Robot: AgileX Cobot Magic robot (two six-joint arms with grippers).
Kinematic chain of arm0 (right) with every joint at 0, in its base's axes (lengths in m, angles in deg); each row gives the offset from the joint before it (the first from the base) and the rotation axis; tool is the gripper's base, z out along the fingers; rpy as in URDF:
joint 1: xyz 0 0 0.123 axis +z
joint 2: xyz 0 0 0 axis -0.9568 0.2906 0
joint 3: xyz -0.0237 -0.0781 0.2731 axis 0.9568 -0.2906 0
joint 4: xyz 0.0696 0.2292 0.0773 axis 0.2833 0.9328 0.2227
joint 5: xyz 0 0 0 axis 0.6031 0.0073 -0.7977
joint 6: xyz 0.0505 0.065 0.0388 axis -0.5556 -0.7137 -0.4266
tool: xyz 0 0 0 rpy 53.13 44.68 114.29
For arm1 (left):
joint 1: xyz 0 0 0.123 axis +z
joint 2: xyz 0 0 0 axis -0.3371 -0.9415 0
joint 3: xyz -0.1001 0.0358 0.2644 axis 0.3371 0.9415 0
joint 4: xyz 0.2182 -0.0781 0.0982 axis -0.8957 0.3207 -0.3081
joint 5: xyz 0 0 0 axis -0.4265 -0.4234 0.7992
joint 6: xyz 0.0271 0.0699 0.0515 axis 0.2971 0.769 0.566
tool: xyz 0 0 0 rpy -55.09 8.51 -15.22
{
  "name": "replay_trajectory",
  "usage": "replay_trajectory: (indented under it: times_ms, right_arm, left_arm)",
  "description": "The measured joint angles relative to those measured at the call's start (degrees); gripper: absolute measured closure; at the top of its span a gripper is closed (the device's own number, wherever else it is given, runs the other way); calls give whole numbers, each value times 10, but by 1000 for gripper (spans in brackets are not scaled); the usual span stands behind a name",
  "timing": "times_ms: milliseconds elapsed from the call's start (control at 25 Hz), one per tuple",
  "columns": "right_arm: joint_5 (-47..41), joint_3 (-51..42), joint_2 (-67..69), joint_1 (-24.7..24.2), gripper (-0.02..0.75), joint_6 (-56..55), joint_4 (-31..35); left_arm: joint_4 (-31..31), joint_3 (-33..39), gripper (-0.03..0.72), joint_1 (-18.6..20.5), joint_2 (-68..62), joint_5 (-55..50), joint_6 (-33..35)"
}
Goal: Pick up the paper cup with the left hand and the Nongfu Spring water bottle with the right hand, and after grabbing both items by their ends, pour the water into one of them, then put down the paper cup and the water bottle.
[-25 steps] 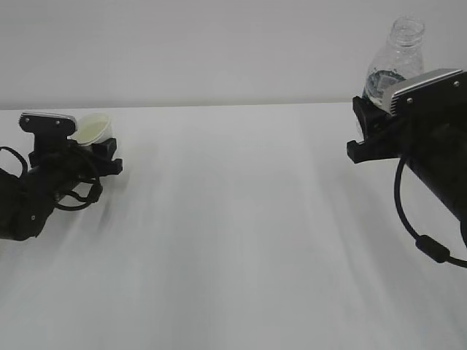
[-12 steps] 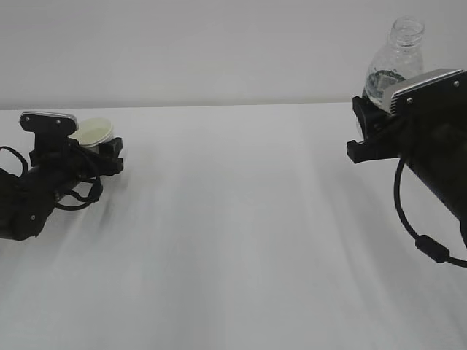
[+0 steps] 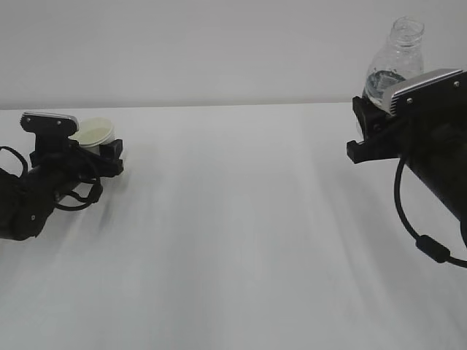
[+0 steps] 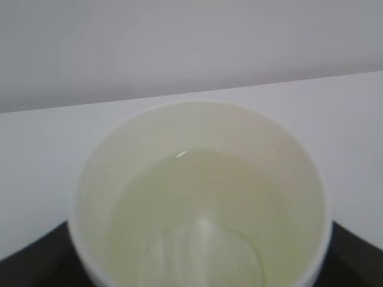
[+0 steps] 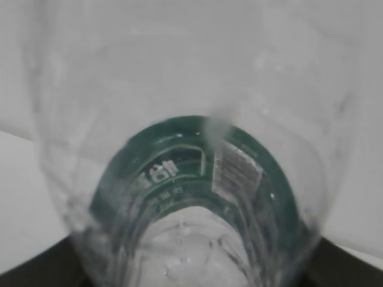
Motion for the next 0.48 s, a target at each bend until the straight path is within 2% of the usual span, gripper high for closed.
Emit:
replay_trajectory:
  times_ms: [200, 480]
  right_arm:
    - [-1, 0, 0, 0, 330, 0, 0]
    - [-1, 0, 0, 0, 330, 0, 0]
  left_arm:
    - [0, 7, 99, 0, 0, 3, 0]
    - [0, 63, 99, 0, 3, 60, 0]
